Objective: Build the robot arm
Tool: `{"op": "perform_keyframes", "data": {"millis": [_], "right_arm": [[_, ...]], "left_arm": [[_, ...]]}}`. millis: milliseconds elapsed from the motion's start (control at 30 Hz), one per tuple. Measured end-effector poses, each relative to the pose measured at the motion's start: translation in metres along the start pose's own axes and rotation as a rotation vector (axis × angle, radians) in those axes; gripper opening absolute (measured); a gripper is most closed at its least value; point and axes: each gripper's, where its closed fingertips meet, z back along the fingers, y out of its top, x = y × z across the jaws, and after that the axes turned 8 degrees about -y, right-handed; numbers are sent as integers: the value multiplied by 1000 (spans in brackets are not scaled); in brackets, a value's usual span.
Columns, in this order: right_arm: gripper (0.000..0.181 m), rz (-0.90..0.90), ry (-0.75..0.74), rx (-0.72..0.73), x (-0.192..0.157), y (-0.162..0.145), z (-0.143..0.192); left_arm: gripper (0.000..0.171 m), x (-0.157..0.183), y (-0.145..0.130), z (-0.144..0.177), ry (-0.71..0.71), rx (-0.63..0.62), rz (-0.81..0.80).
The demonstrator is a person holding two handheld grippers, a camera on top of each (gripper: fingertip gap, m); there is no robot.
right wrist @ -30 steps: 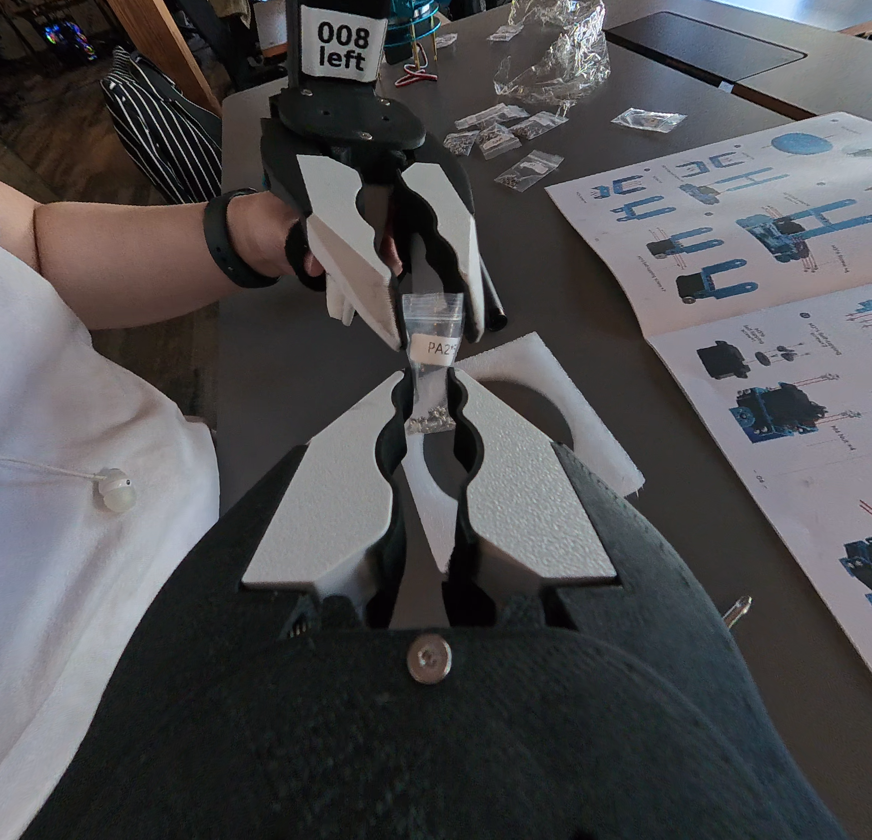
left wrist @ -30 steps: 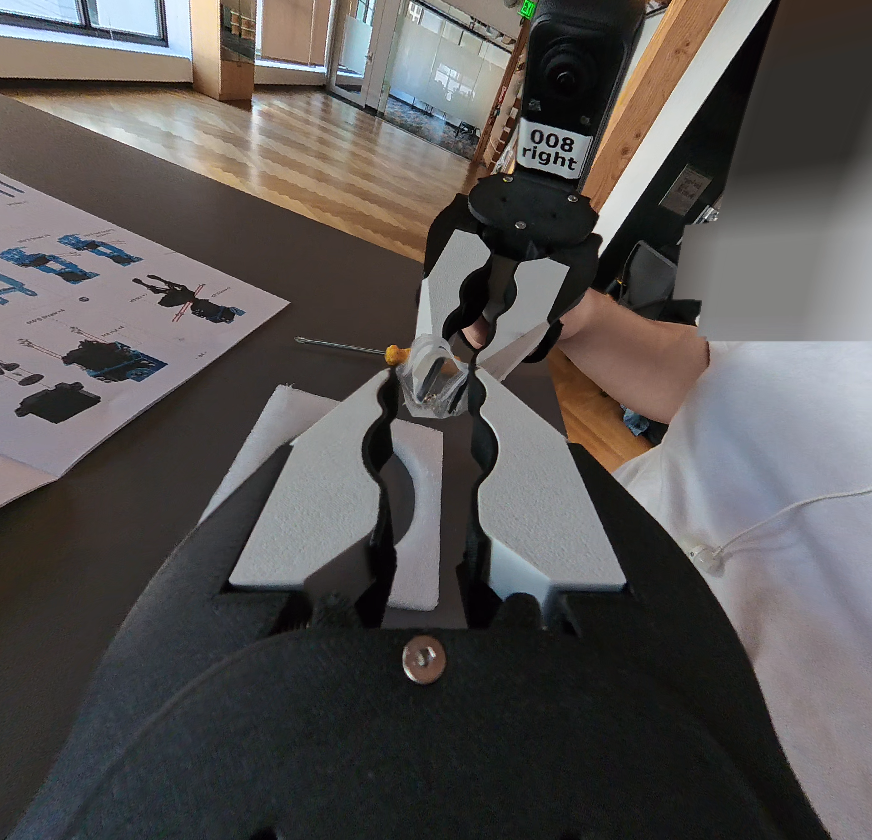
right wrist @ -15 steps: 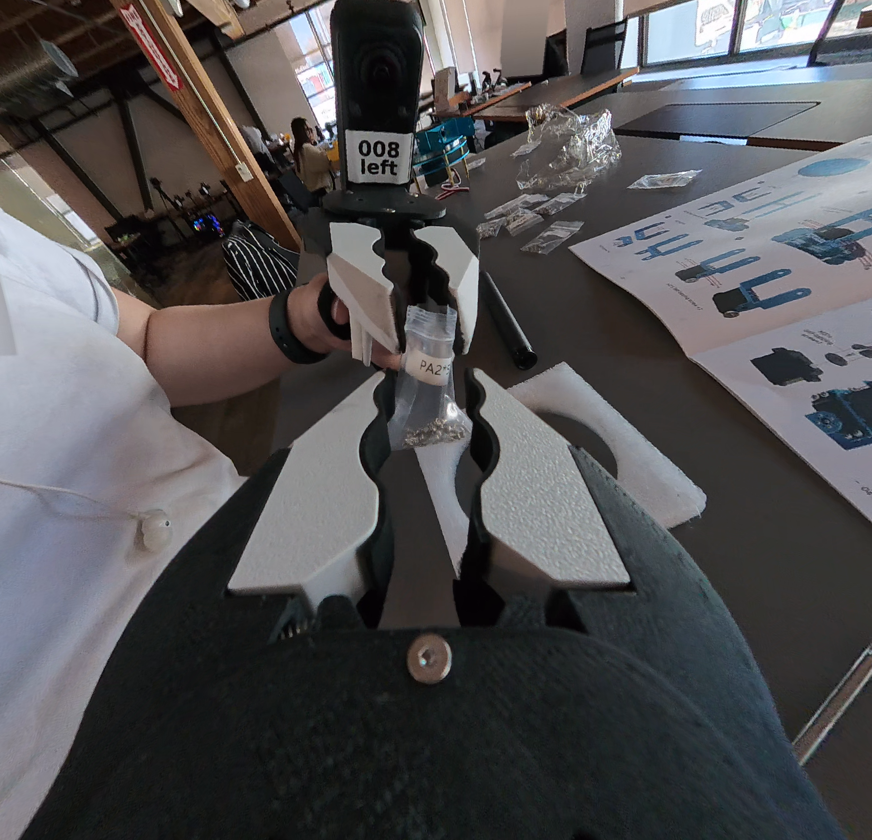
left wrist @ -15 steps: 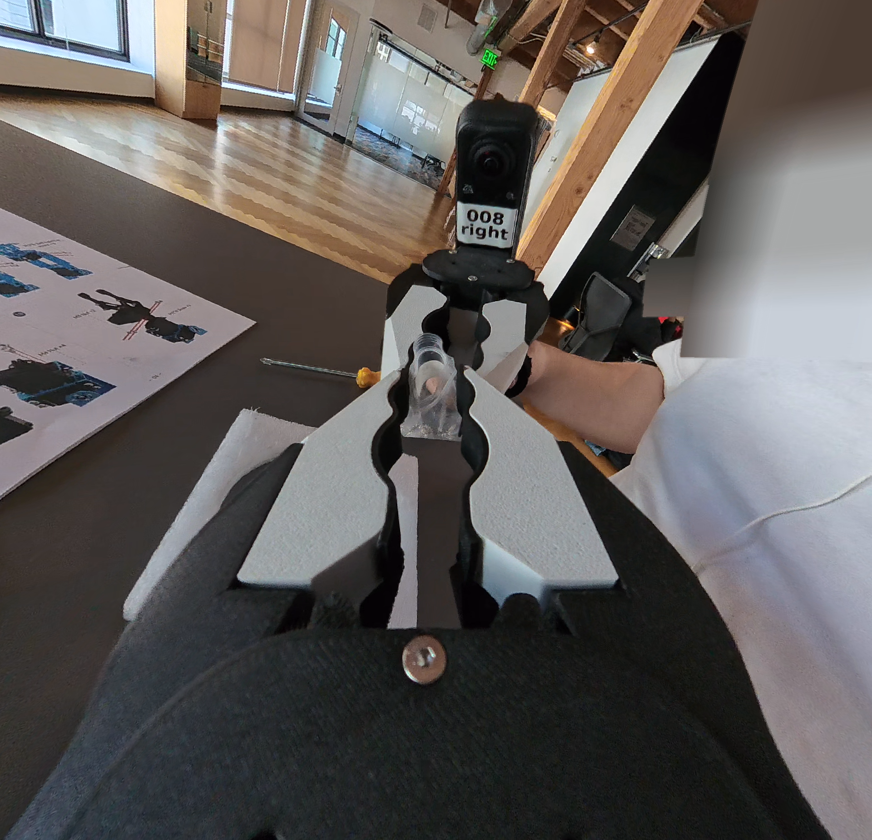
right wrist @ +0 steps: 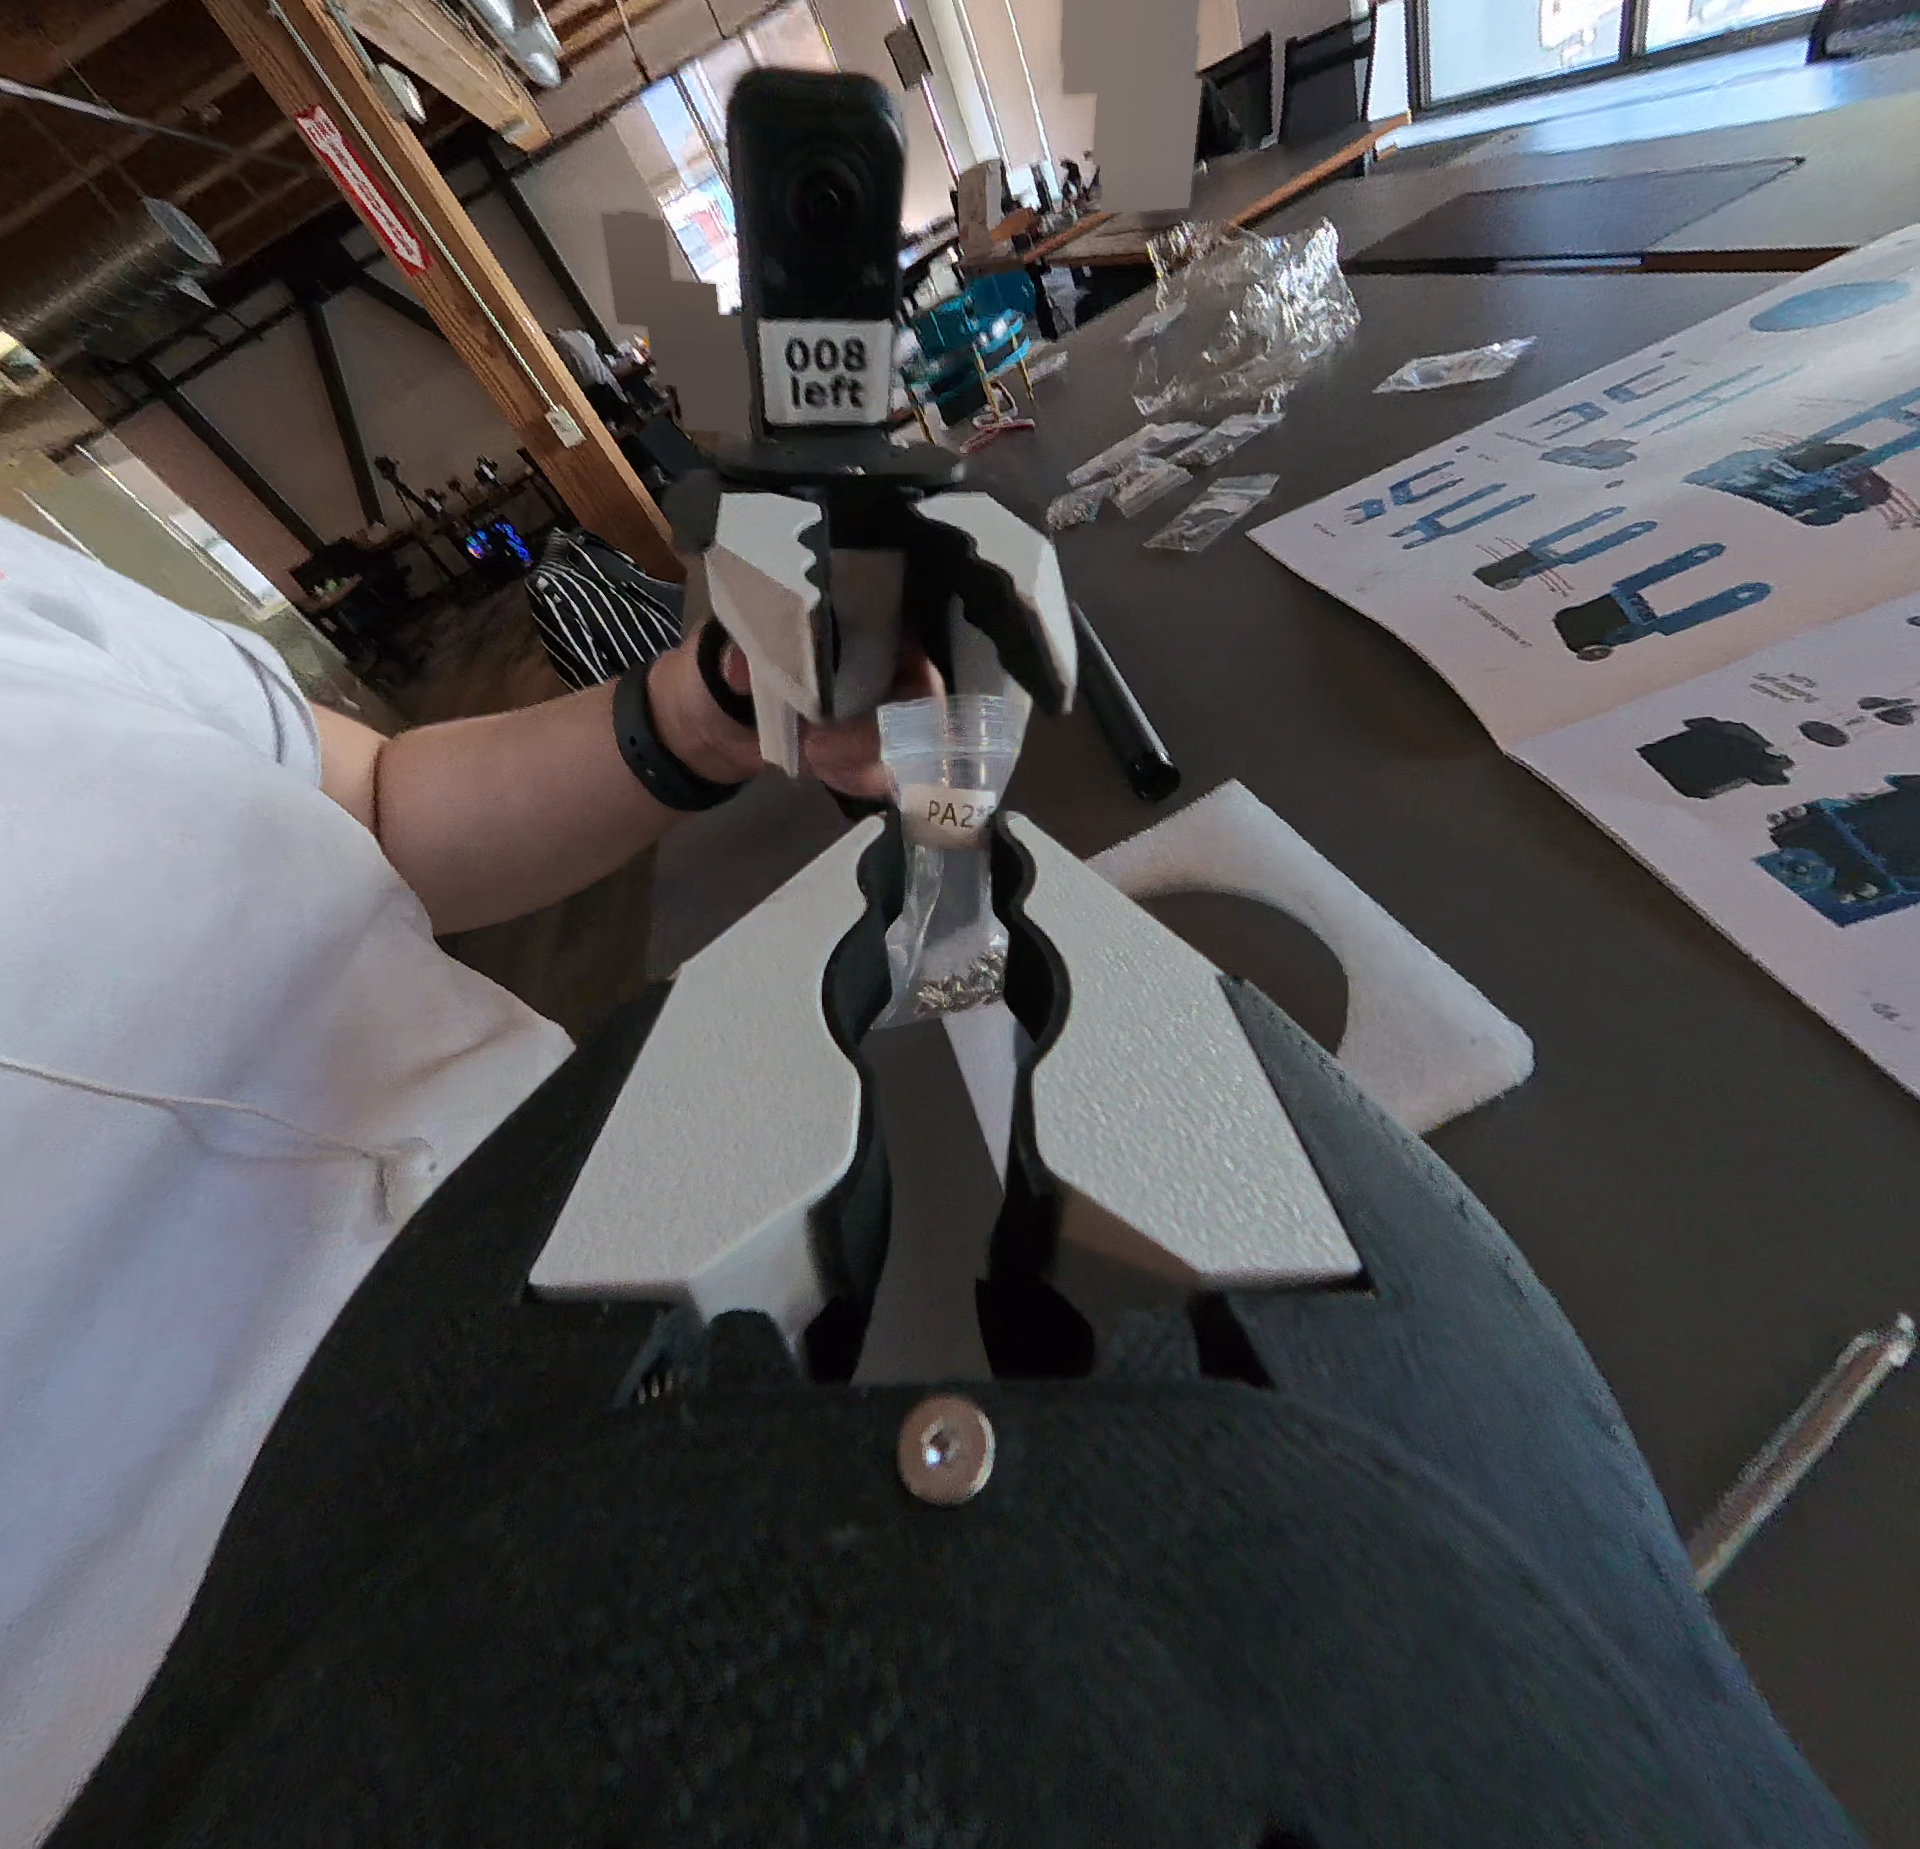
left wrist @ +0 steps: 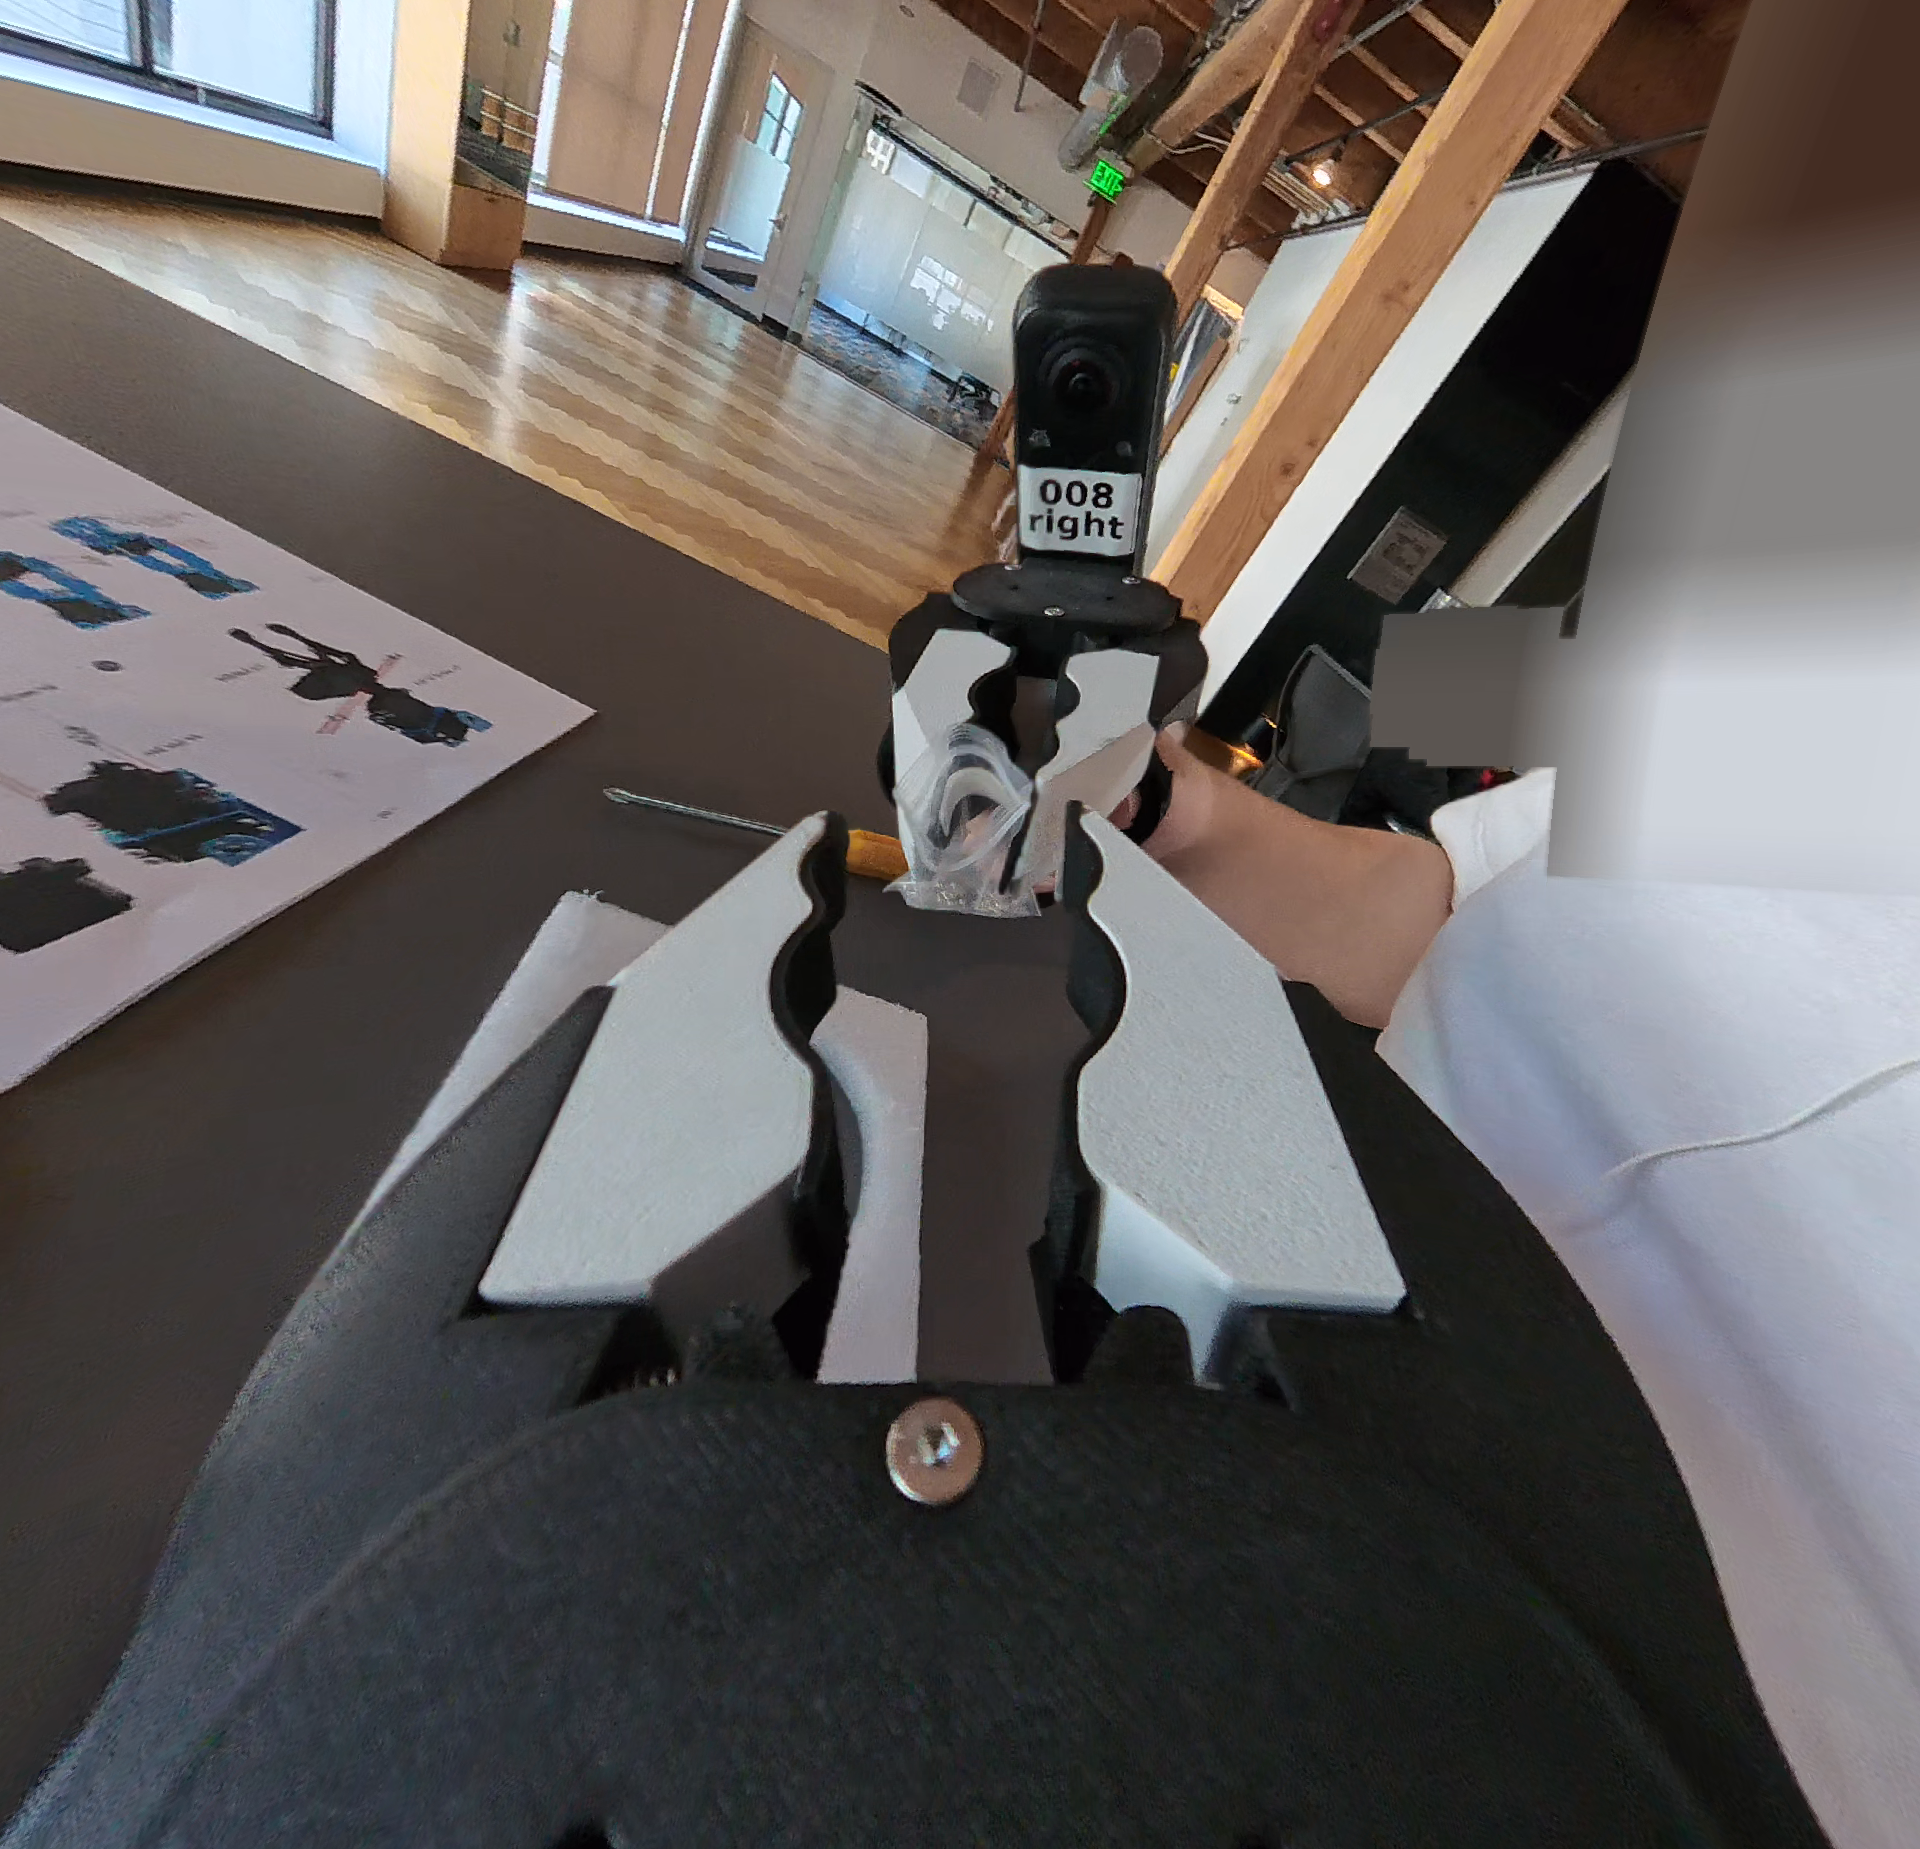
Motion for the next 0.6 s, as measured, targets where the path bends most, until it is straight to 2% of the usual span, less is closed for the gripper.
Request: {"op": "perform_keyframes", "data": {"millis": [133, 367, 600], "right_arm": [[14, 100, -126, -218, 16, -21, 3], [14, 385, -327, -650, 38, -63, 10], [14, 362, -355, -711, 37, -75, 0]], "left_arm": [[40, 0, 6, 22, 73, 12, -31], [39, 6, 1, 51, 180, 33, -70], [38, 21, 0, 66, 154, 79, -78]]}}
